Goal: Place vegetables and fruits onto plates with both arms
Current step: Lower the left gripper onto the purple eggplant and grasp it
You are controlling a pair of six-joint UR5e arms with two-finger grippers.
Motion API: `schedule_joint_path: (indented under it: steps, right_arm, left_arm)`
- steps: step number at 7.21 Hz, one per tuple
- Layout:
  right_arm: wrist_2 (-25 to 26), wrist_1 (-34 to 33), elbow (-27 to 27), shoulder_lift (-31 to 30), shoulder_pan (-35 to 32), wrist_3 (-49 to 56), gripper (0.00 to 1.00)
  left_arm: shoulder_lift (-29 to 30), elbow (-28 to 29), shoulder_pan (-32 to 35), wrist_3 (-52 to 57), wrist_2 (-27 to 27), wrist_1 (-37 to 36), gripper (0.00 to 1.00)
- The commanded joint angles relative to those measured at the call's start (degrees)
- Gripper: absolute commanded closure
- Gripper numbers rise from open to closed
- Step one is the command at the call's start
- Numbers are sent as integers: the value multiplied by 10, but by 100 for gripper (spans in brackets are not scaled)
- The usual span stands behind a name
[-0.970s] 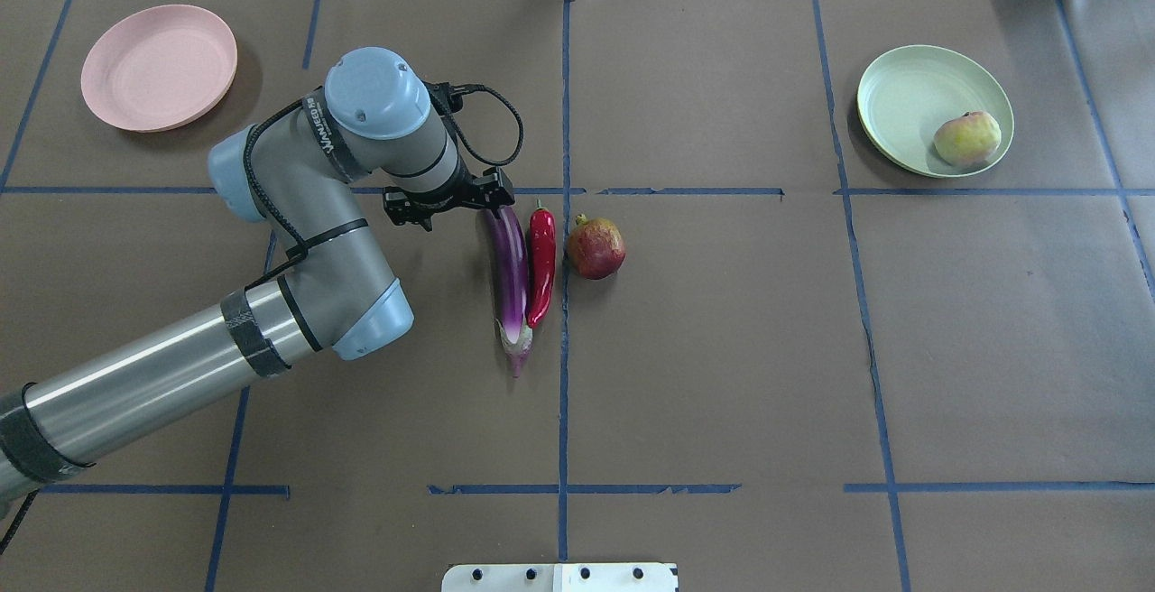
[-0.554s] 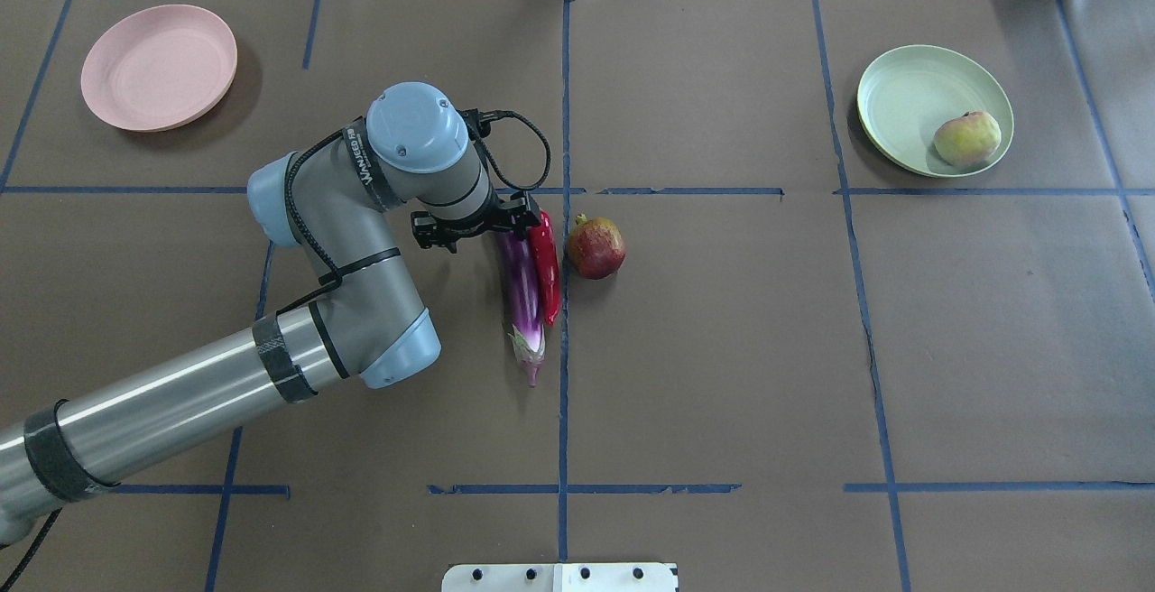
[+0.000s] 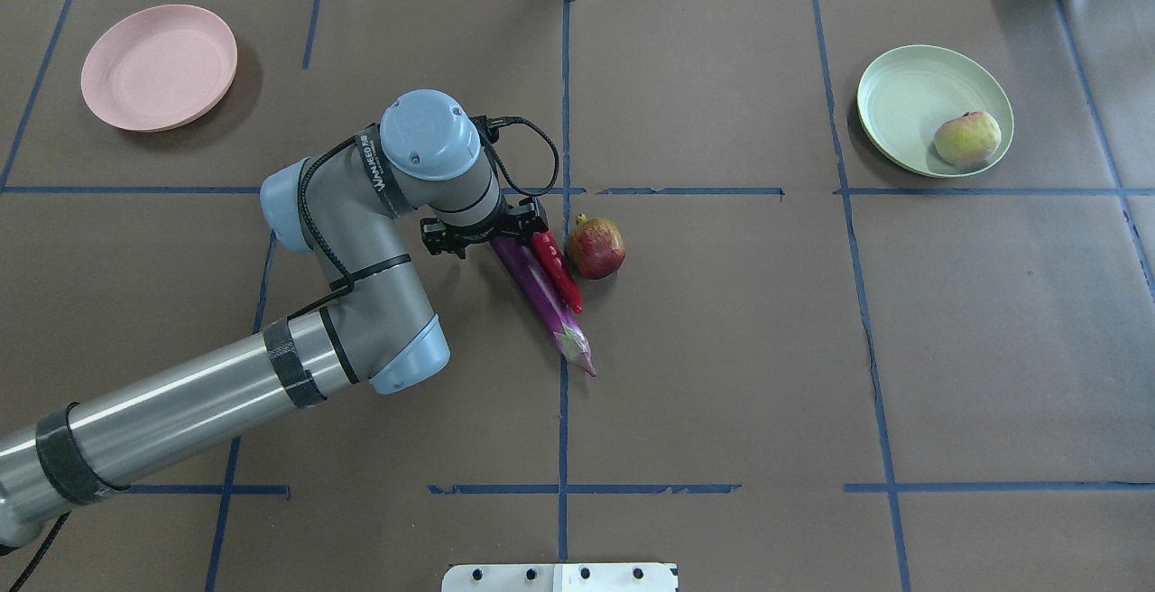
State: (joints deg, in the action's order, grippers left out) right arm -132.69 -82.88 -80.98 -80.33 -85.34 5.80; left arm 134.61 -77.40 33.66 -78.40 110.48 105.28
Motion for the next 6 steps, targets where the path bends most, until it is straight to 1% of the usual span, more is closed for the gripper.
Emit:
schedule_joint_path:
  steps: [1, 2, 3, 5, 6]
  right_arm:
    - [1, 0, 0, 0, 0, 0, 0]
    - [2, 0, 0, -1, 1, 0, 0]
    - [2, 0, 0, -1, 1, 0, 0]
    - [1, 1, 1, -1, 1, 0, 0]
    - [2, 1, 2, -1, 2, 0, 0]
  left_arm:
    - [4, 1, -3, -24, 1, 0, 35]
    - [7, 1, -3, -31, 1, 0, 87]
    - [7, 0, -3, -32, 3, 0, 100]
    - [4, -6, 10, -28, 6, -9, 100]
    - [-5, -6, 54, -22, 57, -8, 100]
